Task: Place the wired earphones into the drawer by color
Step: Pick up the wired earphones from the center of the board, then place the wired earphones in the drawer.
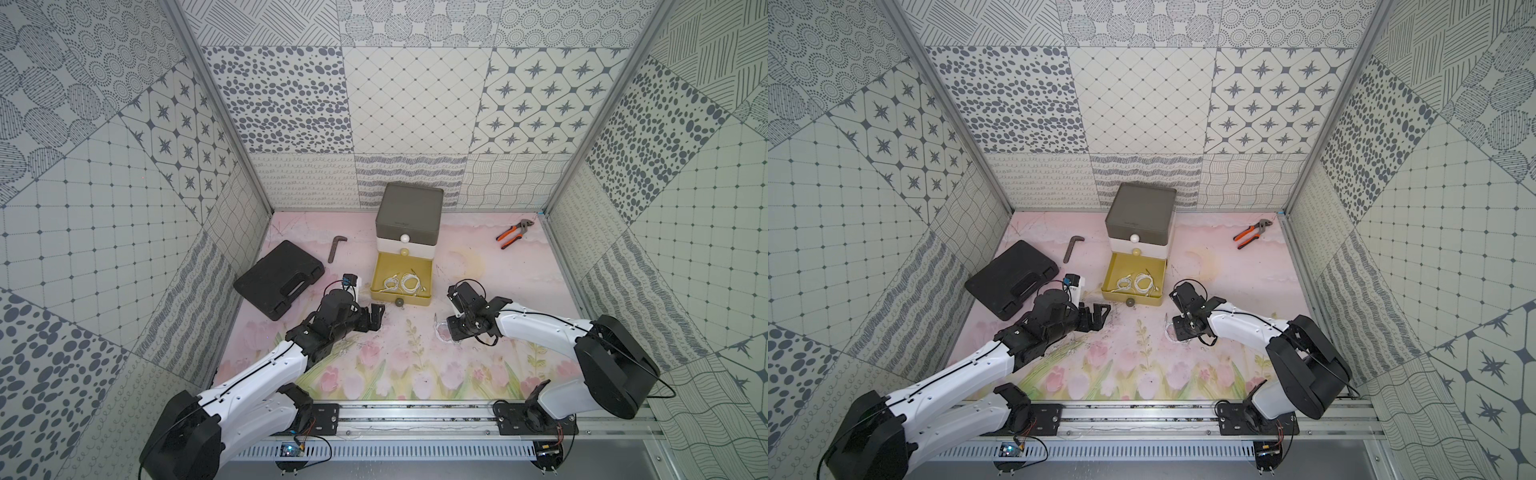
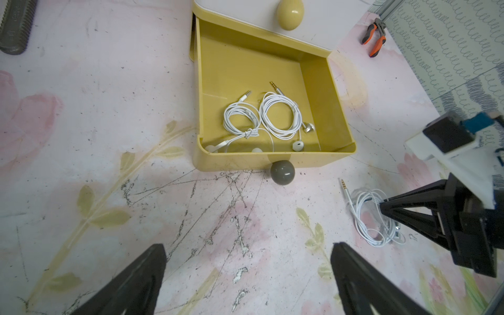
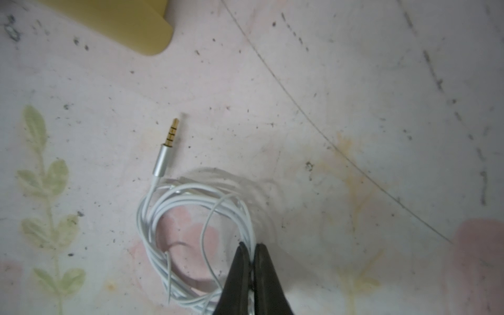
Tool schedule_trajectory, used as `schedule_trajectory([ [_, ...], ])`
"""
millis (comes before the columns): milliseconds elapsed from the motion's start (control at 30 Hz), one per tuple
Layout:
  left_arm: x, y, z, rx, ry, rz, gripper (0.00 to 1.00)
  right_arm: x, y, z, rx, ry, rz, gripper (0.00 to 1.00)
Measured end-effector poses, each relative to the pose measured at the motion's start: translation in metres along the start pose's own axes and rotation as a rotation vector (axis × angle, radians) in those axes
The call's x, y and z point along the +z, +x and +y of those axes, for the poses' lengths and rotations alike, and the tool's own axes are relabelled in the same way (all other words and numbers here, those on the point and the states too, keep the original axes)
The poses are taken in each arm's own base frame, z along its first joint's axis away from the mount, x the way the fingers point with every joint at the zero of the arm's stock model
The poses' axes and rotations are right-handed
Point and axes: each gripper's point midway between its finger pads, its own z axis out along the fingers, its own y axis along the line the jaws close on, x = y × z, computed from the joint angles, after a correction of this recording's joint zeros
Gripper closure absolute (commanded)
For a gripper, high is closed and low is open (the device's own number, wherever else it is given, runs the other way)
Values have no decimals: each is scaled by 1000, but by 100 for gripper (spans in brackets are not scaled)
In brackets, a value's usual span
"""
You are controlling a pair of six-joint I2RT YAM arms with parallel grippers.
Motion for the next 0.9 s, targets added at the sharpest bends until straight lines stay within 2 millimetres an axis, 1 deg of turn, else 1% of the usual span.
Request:
schedule_trajectory([
  [300, -3, -3, 1, -2, -4, -15, 1, -40, -21, 3, 17, -39, -135, 100],
  [400, -3, -2, 2, -1, -5, -18, 1, -56, -32, 7, 18, -54, -183, 100],
  [567, -4, -2, 2, -2, -5, -20, 1, -87, -65, 18, 16, -90, -300, 100],
  [667, -4, -2, 3, -3, -6, -19, 1, -100, -83, 25, 11, -109, -364, 100],
  [767, -4, -2, 2, -3, -6, -20, 1, -108, -102, 34, -1, -124, -416, 100],
  [900, -5, -2, 2, -3, -5, -22, 1, -107, -124, 47, -19, -135, -454, 100],
])
